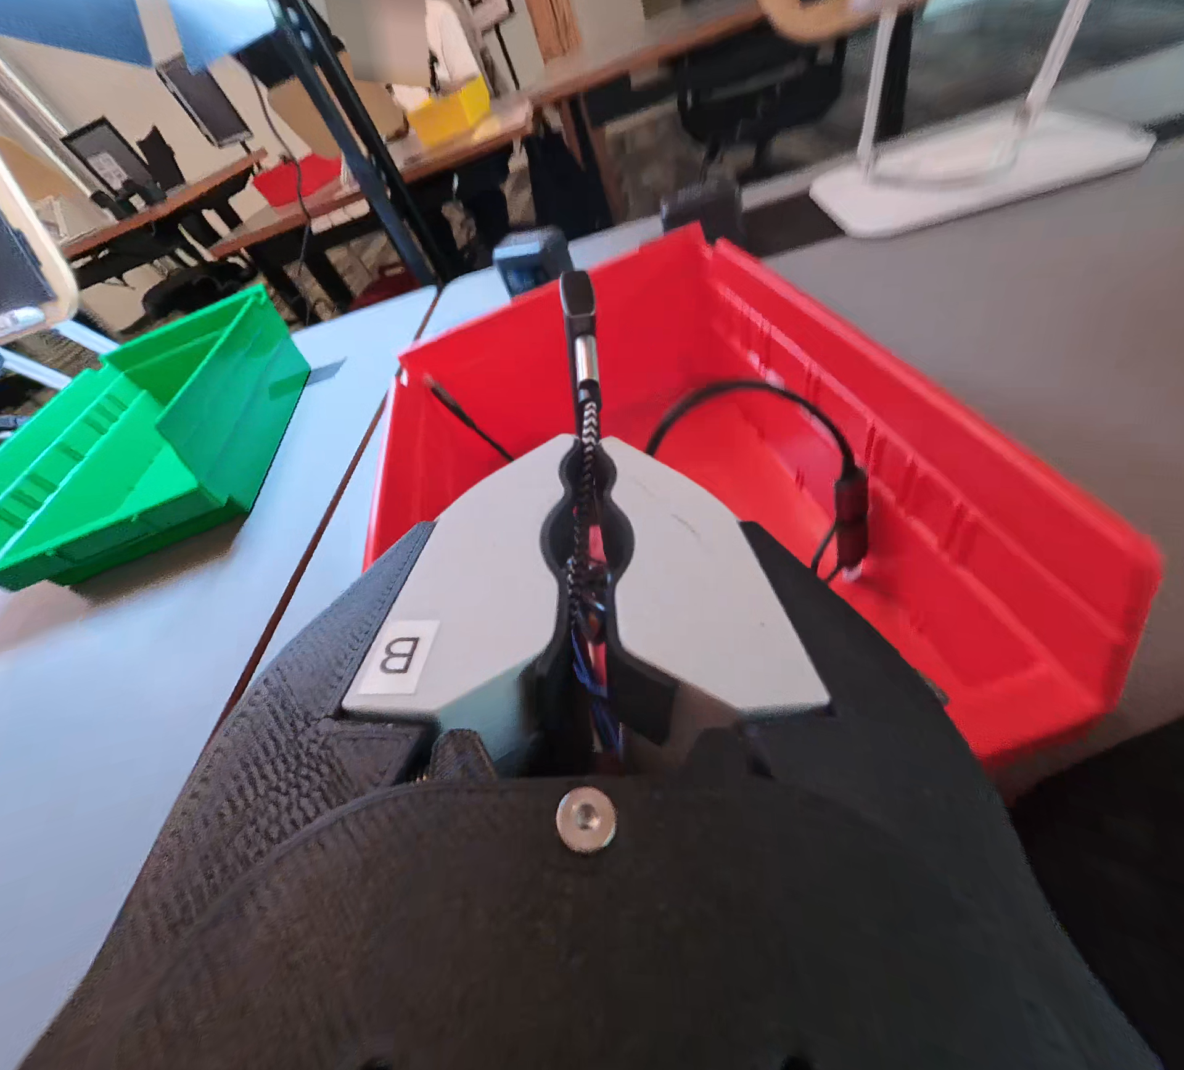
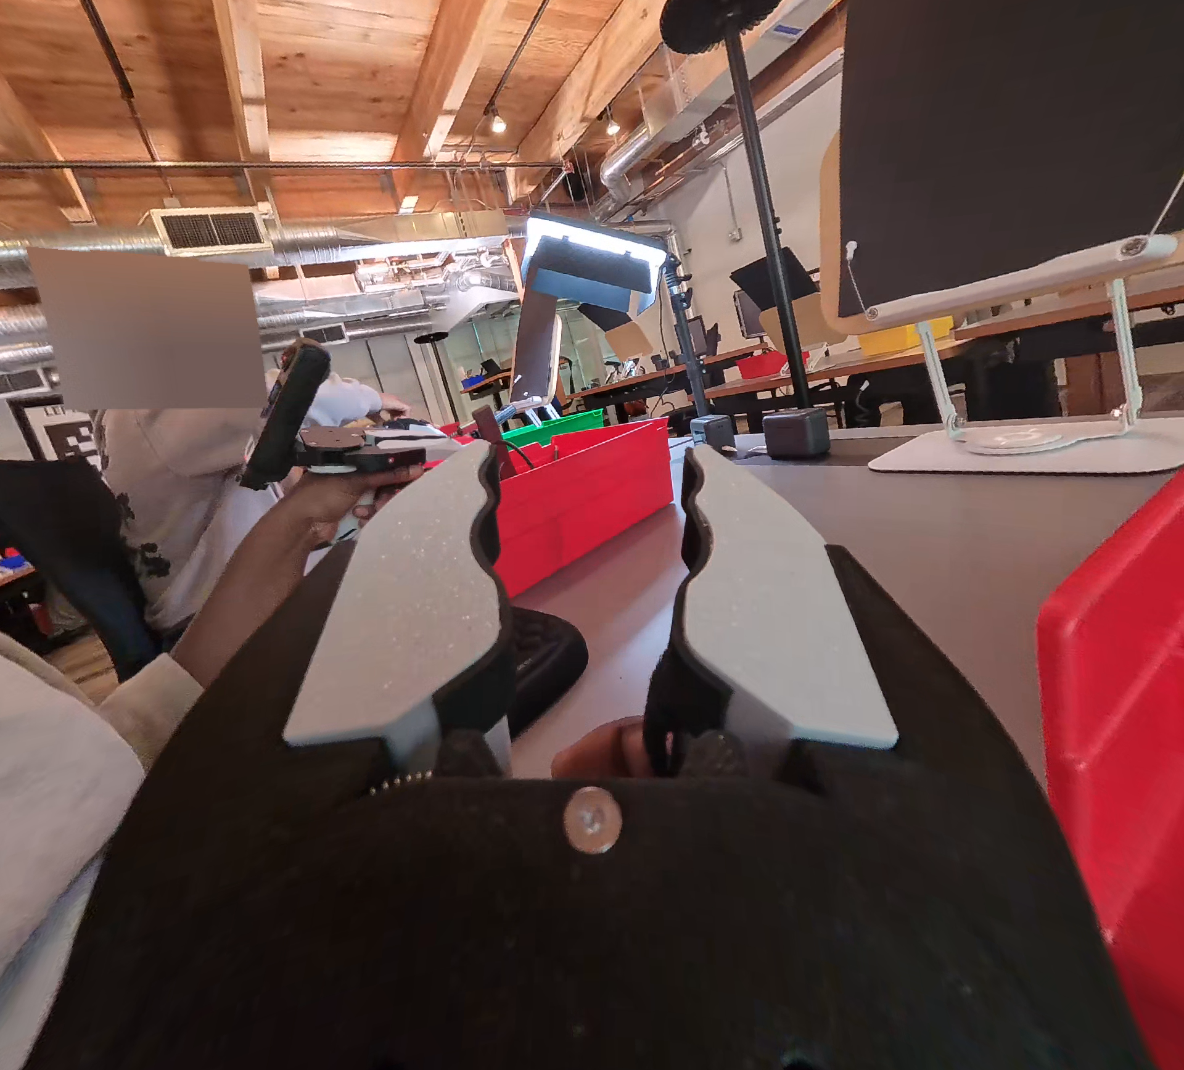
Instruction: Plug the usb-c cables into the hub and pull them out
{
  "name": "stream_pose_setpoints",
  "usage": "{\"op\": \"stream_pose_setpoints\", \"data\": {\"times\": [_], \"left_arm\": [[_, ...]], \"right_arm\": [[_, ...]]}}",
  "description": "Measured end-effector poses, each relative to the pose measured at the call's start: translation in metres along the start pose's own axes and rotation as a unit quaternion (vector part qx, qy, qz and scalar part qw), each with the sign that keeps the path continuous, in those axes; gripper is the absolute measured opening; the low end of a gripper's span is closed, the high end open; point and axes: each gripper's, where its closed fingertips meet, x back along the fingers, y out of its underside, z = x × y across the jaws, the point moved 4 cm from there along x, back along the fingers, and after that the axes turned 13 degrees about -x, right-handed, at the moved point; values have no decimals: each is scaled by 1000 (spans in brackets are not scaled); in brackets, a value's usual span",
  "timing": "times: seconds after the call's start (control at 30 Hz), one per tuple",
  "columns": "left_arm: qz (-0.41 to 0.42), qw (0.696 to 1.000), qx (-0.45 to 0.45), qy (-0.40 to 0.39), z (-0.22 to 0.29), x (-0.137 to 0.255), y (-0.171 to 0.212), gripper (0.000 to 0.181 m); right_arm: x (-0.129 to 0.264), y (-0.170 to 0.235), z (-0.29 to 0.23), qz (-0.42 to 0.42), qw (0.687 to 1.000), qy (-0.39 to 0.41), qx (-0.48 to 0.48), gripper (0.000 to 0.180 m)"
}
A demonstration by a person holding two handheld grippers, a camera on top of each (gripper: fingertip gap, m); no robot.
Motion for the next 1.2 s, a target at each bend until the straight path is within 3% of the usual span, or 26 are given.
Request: {"op": "stream_pose_setpoints", "data": {"times": [0.3,0.43,0.63,0.87,1.07,1.2], "left_arm": [[202,976,-12,-74,-66,28,-99,2],[320,937,-10,-141,-85,60,-147,2],[482,861,-3,-163,-70,134,-218,2],[540,841,10,24,22,169,-260,2],[476,868,-20,142,136,131,-223,2],[474,844,-39,247,203,114,-193,3]], "right_arm": [[0,-1,6,2,1000,9,-25,51],[0,-1,6,0,1000,9,-26,50],[-1,0,6,-3,1000,9,-22,50],[-1,1,2,-8,1000,-2,-12,50],[2,3,-15,-10,996,-11,87,55],[5,1,-19,13,987,15,157,55]]}}
